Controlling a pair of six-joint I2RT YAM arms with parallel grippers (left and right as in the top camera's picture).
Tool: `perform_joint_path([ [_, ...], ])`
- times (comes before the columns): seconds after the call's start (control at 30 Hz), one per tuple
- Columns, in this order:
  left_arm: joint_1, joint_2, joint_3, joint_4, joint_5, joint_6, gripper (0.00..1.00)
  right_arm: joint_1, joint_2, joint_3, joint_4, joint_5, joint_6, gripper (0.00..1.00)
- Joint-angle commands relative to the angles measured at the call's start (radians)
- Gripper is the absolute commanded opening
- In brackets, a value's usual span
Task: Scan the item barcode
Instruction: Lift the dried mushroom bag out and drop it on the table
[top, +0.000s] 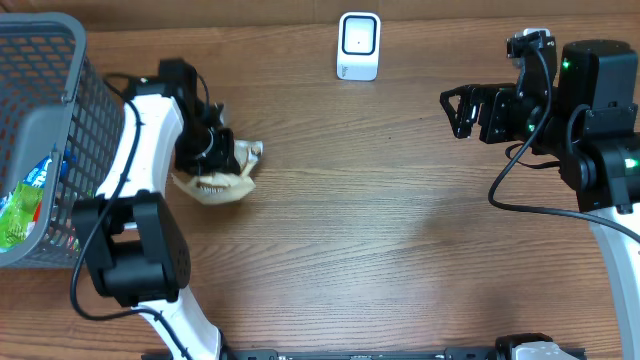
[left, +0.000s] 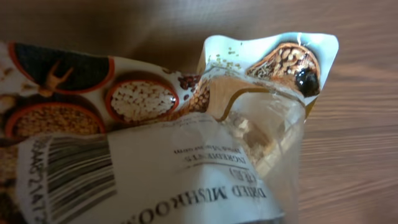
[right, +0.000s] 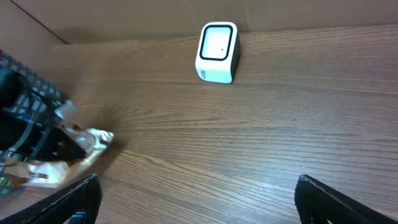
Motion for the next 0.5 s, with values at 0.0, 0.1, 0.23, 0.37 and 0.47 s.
perform_joint_path([
  [0.0, -0.006, 0.032, -0.032, 0.026, -0.008, -0.009, 0.26, 0.005, 0.001, 0.029, 0.005, 0.002, 0.003, 0.99],
  [0.1, -0.006, 0.032, -0.021, 0.034, -0.006, -0.01, 0.78, 0.005, 0.001, 0.029, 0.015, 0.002, 0.003, 1.0],
  [0.23, -0.006, 0.03, 0.109, -0.018, 0.004, -0.021, 0.98, 0.005, 0.001, 0.029, 0.021, 0.002, 0.003, 1.0],
  [0.37, -0.005, 0.029, 0.378, -0.132, 0.036, -0.035, 1.0, 0.005, 0.001, 0.029, 0.026, 0.002, 0.003, 1.0],
  [0.47, 0.003, 0.029, 0.644, -0.232, 0.0, -0.061, 1.0, 0.005, 0.001, 0.029, 0.029, 0.002, 0.003, 1.0],
])
